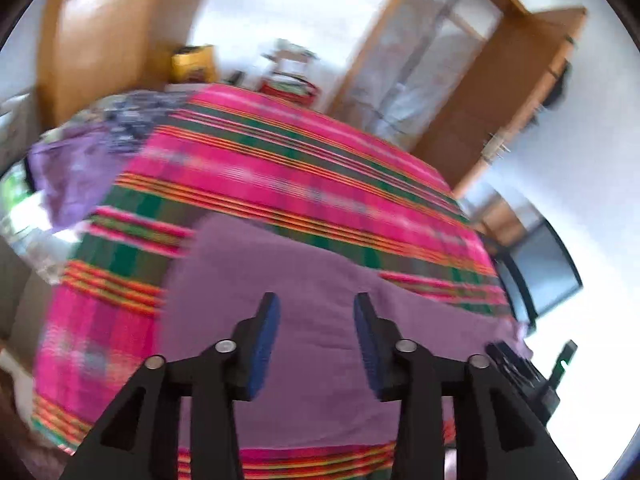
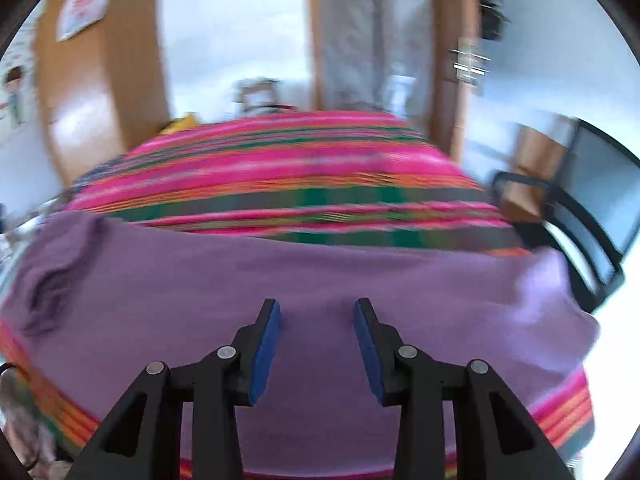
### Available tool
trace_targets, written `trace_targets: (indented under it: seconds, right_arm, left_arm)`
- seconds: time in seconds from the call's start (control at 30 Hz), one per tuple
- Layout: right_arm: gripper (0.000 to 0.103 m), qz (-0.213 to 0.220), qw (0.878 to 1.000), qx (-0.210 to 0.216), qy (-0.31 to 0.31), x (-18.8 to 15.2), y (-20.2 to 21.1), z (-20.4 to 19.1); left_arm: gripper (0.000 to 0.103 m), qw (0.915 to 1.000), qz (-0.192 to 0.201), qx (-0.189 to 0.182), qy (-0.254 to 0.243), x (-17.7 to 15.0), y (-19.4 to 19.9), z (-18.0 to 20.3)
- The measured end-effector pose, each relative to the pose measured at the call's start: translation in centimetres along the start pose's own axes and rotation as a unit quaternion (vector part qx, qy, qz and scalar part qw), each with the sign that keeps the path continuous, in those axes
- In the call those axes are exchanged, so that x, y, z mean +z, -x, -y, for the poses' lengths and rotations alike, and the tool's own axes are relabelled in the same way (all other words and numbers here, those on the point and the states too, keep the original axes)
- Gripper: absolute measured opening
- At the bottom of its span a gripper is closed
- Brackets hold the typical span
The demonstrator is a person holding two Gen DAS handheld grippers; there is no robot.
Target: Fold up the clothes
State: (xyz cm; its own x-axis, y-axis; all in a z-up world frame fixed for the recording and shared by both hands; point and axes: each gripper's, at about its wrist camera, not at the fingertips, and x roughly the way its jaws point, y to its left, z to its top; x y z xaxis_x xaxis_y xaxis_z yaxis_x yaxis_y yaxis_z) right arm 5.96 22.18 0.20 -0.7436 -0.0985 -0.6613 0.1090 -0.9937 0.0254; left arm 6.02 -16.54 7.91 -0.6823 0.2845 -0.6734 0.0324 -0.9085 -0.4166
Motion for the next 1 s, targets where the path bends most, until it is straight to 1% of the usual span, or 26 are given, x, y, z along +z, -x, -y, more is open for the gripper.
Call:
trace_targets:
  seconds: [0.13,0.3,0.47,0.53,0.57,0.63,0.7,0.77,0.87,1.0]
  right_arm:
    - [0.039,0.005,0.999,-0.028,-0.018,-0.5,0.6,3.4]
    - [0.039,0.011,0.997,-0.062,-0.041,-1.2,1.4,7.6]
    - [0.039,0.016,0.993,-0.099,-0.058,-1.7,2.2,11.3]
    - [0.039,0.015,0.99,-0.13,-0.056,-2.0,2.5,12.5]
    - [0.04,0.014,0.988,-0.138,-0.062,-2.1,2.7,13.2]
    - [0.048,0.011,0.987,-0.134,-0.084,-2.4,3.1,14.9]
    - [0.051,0.009,0.985,-0.13,-0.11,-2.7,3.6,16.2]
    - [0.052,0.007,0.983,-0.122,-0.137,-2.9,4.0,17.4]
    - [0.052,0.004,0.979,-0.096,-0.179,-3.2,4.2,19.0]
    - [0.052,-0.001,0.975,-0.066,-0.214,-3.6,3.9,20.2]
  left_arm:
    - [0.041,0.9983,-0.032,-0.025,-0.042,-0.4,-3.5,3.8]
    - [0.041,0.9925,-0.089,-0.053,-0.064,-1.5,-8.0,7.4]
    - [0.041,0.9862,-0.114,-0.069,-0.098,-2.3,-11.0,10.4]
    - [0.041,0.9844,-0.122,-0.07,-0.105,-2.6,-11.9,11.3]
    - [0.041,0.9833,-0.127,-0.072,-0.109,-2.8,-12.4,11.8]
    - [0.041,0.9817,-0.134,-0.078,-0.11,-3.0,-13.0,12.4]
    - [0.041,0.9803,-0.14,-0.086,-0.109,-3.2,-13.5,12.8]
    - [0.041,0.9788,-0.147,-0.089,-0.112,-3.5,-14.1,13.3]
    - [0.041,0.9758,-0.158,-0.095,-0.117,-3.8,-14.8,13.9]
    - [0.041,0.9725,-0.168,-0.109,-0.119,-4.2,-15.6,14.8]
